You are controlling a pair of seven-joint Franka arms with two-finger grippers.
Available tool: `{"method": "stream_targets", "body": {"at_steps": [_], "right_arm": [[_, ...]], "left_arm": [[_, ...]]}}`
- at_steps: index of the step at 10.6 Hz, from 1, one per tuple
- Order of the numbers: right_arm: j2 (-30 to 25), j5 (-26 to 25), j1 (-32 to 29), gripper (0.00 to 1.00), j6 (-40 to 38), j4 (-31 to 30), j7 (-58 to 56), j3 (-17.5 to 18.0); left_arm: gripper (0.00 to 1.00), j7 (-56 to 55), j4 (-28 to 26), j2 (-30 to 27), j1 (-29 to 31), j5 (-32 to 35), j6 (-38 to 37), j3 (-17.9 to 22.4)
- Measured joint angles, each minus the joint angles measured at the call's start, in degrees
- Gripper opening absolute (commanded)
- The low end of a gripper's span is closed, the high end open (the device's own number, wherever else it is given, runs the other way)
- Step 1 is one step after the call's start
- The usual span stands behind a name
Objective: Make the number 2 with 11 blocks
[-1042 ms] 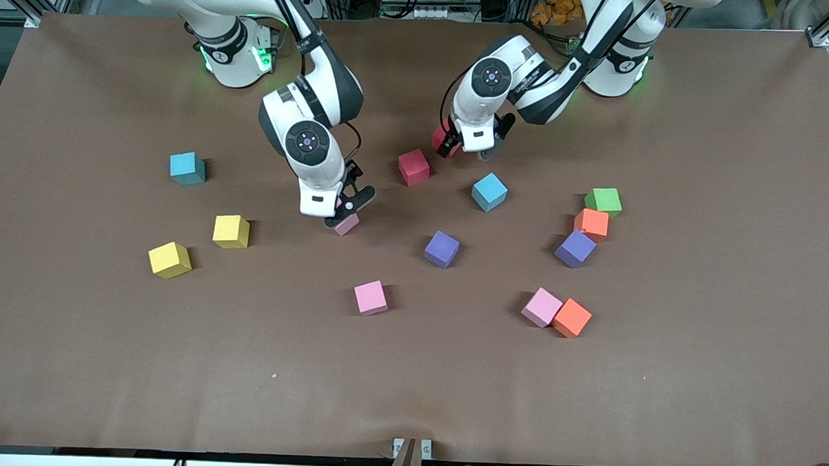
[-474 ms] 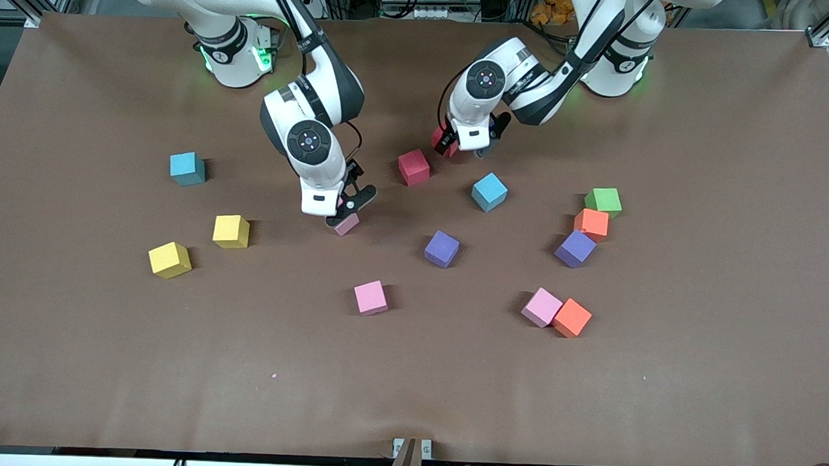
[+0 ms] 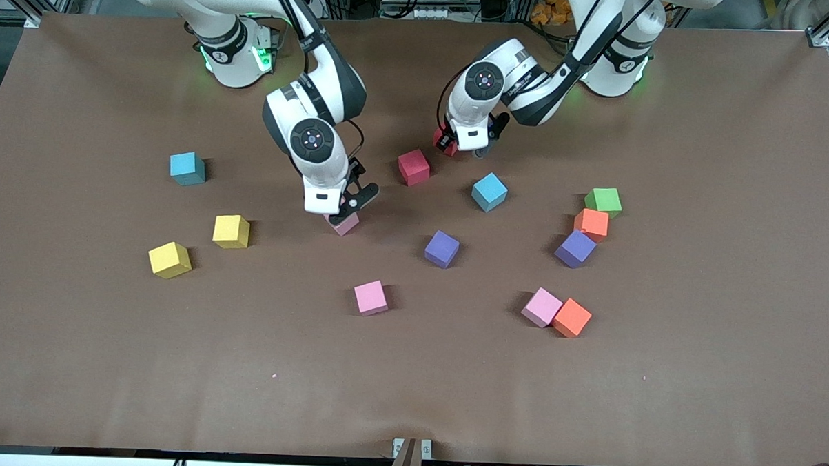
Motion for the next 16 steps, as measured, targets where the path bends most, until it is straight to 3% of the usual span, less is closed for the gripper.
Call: {"method": "stream_targets", "body": {"at_steps": [1,2,5,8,11,16], "right_arm": [[0.0,0.0,0.6,1.0,0.1,0.0,0.0,0.0],[0.0,0.2,1.3,1.0,0.2,0.0,0.0,0.0],[0.0,2.0,3.9,1.0,0.5,0.0,1.7,0.1],[0.0,2.2,5.8,1.0,1.5,0.1,5.2,0.1],[0.5,2.5,11.5,1.0,2.5,1.5,15.7,0.3],[5.6,3.6,17.6,1.0,9.1,4.9,24.1,0.5]], "left_arm": [[0.29,0.0,0.0,0.0,0.0,0.0,0.0,0.0],[0.2,0.0,0.1,0.0,0.0,0.0,0.0,0.0],[0.2,0.2,0.8,-0.9,1.6,0.0,-0.8,0.2],[0.22,4.1,1.6,-7.4,7.2,0.0,-8.8,0.3],[0.22,10.5,1.5,-12.8,12.7,0.0,-14.6,0.5],[0.25,20.4,3.6,-14.9,21.1,0.0,-21.4,1.3]]}}
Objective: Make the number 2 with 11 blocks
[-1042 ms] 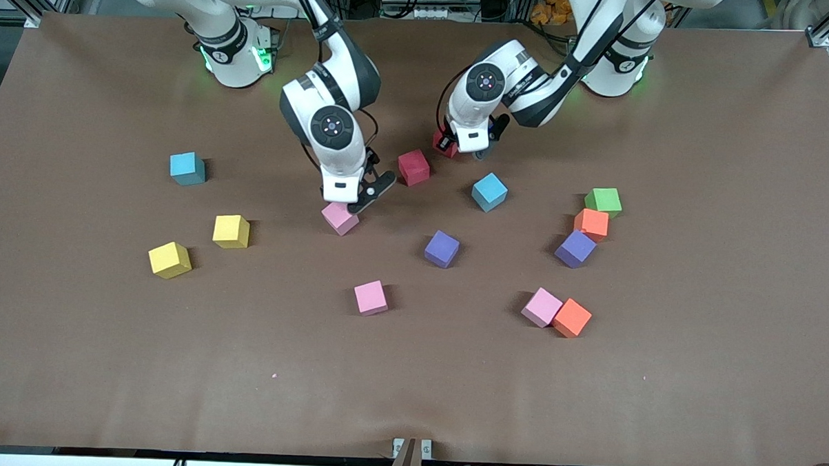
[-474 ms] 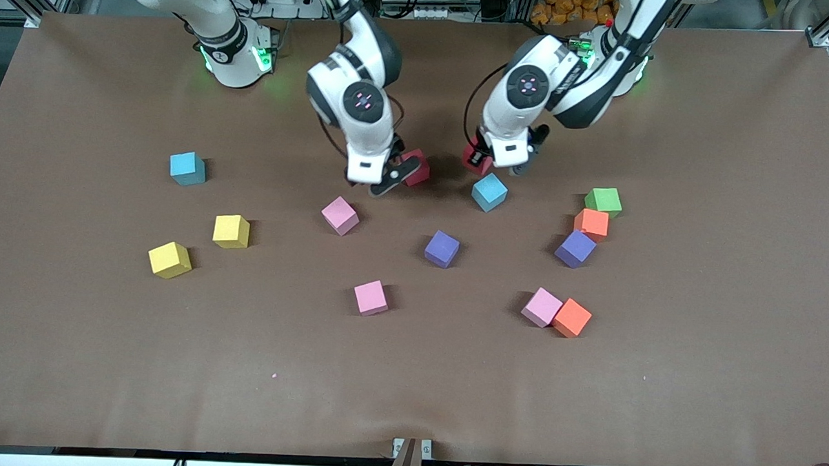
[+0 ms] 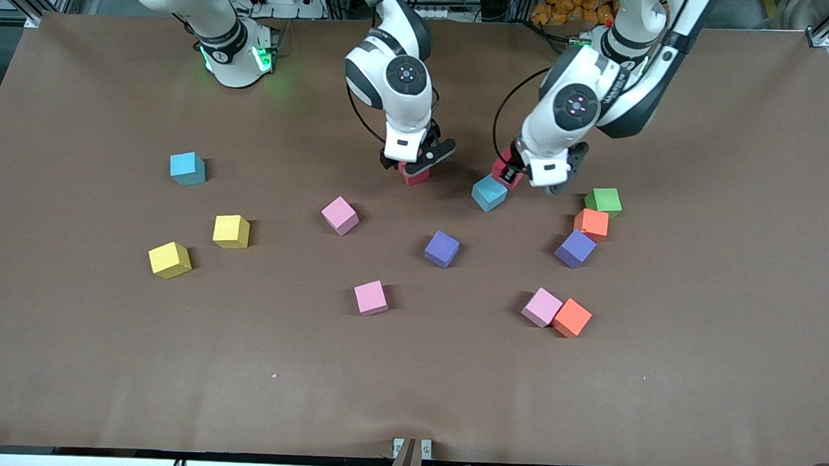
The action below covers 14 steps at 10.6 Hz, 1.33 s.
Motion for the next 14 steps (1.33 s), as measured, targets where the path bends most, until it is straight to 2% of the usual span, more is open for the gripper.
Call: {"method": "stream_targets", "body": {"at_steps": [2,5,6,7,8,9,11,14], "right_arm": [[2.7,0.0,0.6,1.0,3.2,0.2,0.9,0.0],[3.4,0.0,0.6,1.0,3.3,0.4,1.0,-0.2],[3.5,0.0,0.6,0.87,3.3,0.4,1.1,-0.2],[3.6,0.0,0.6,0.49,3.3,0.4,1.1,-0.2],[3.7,0.0,0.6,0.29,3.3,0.4,1.2,-0.2],[3.8,0.0,0.6,0.25,3.2,0.4,1.3,-0.2],[3.7,0.2,0.5,0.24,2.7,0.4,1.4,-0.5],[0.8,0.3,-2.1,0.24,-4.0,1.0,1.0,-1.1]], "left_arm": [[0.25,3.1,0.3,0.0,0.8,0.0,-0.5,2.1],[0.23,3.8,0.4,0.0,0.8,0.0,-0.7,2.6],[0.23,3.3,0.4,0.0,0.7,-0.1,-0.8,2.5],[0.23,1.1,0.3,-0.2,0.6,-0.6,-0.8,2.3],[0.23,-2.4,0.3,-0.7,0.3,-1.2,-0.9,1.5],[0.23,-6.0,0.3,-1.5,0.1,-1.4,-1.0,0.3],[0.24,-14.7,0.1,-2.6,-0.5,-2.6,-1.3,-2.2],[0.26,-19.4,-0.8,-2.8,-0.8,-8.9,-1.3,-3.5]]}}
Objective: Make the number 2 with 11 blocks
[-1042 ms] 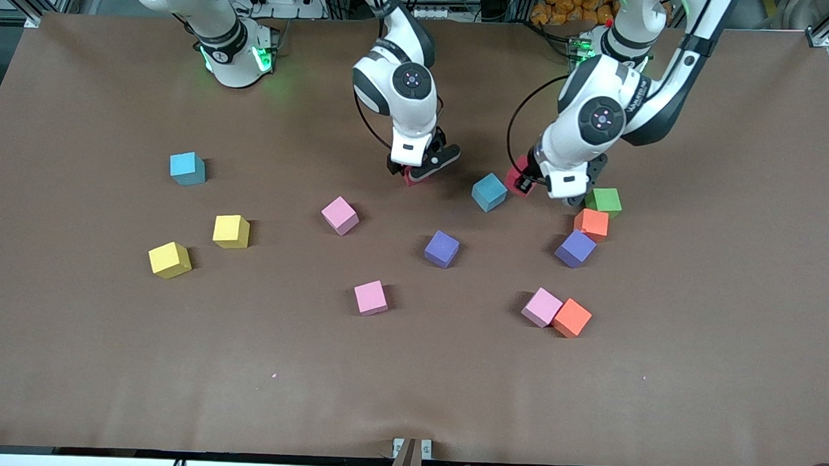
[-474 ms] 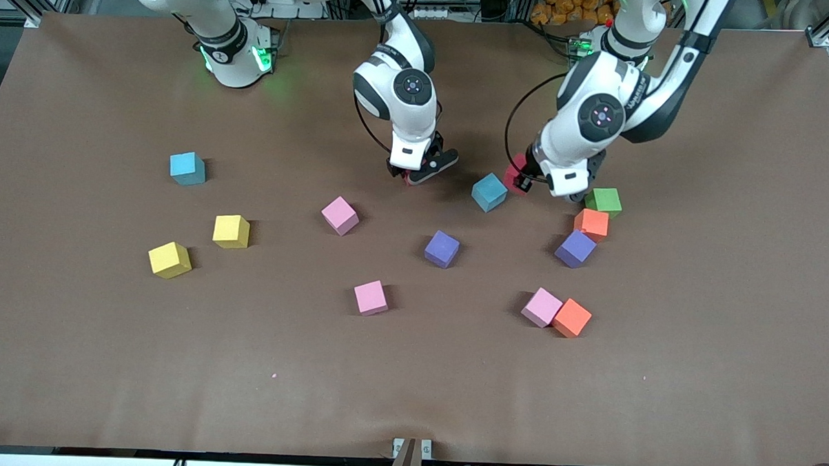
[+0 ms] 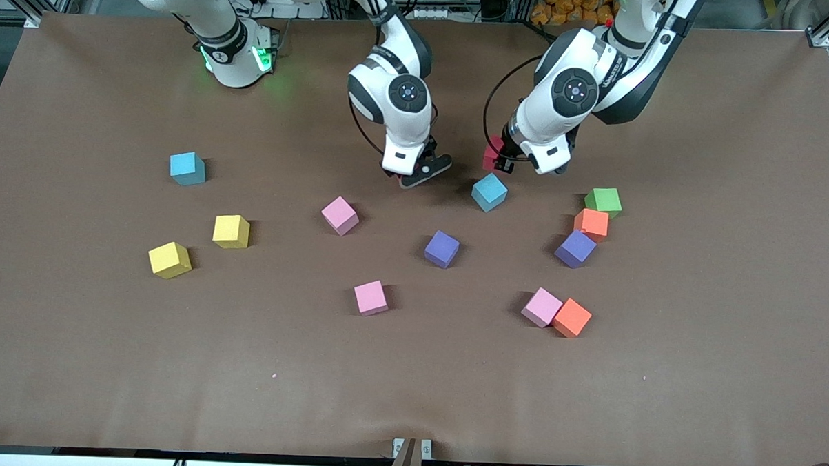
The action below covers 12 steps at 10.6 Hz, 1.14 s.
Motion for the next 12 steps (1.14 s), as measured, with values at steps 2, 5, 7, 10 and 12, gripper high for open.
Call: {"method": "stream_targets", "body": {"at_steps": [2,5,7,10,12], "right_arm": [[-4.5,-0.1,-1.7,0.25,-3.2,-1.4,-2.3,-0.1],[-10.7,-0.4,-5.5,0.25,-3.5,-8.0,-14.7,-0.3],[-13.2,-3.6,-7.0,0.25,-3.5,-11.3,-20.6,-0.5],[-13.9,-10.7,-6.9,0.26,-3.2,-13.0,-25.5,-0.1],[-13.9,-10.9,-7.7,0.26,-2.8,-13.1,-33.5,-0.3]], "left_arm": [[0.26,-4.4,-1.0,0.0,0.0,-1.3,0.0,0.0],[0.27,-10.1,-1.2,0.3,-3.3,-3.4,1.1,-1.4],[0.29,-12.4,-1.2,1.2,-7.8,-4.0,5.2,-1.7],[0.29,-12.8,0.2,6.8,-13.2,-4.0,11.1,-1.7],[0.29,-13.4,2.0,11.5,-16.1,-4.0,14.6,-1.7]]}}
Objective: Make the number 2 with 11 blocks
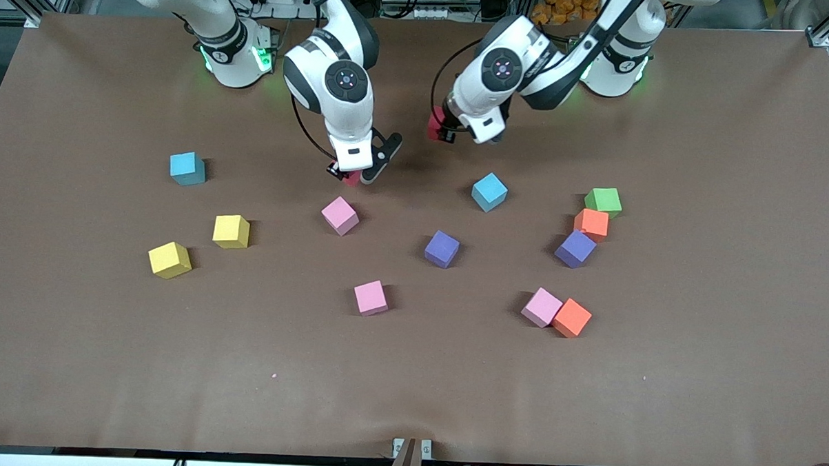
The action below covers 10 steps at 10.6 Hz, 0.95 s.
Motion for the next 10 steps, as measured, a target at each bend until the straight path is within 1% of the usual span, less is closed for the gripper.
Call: {"method": "stream_targets", "body": {"at_steps": [2,6,8,10], "right_arm": [[0.0,0.0,-2.1,0.26,0.9,0.0,-7.1,-0.2],[0.0,-0.1,-7.0,0.26,2.2,0.0,-17.7,-0.3],[0.0,-0.1,-9.0,0.26,3.1,0.0,-22.0,-0.3],[0.0,-0.1,-9.3,0.26,3.3,0.0,-22.9,-0.2]], "left_arm": [[0.29,-0.1,0.4,3.4,-2.5,0.0,4.3,0.3],[0.29,-4.6,0.6,7.8,-7.8,0.0,11.2,3.9],[0.29,-8.5,0.7,8.5,-9.6,0.4,12.2,5.6],[0.29,-13.1,0.8,9.1,-11.6,3.2,12.2,7.7]]}}
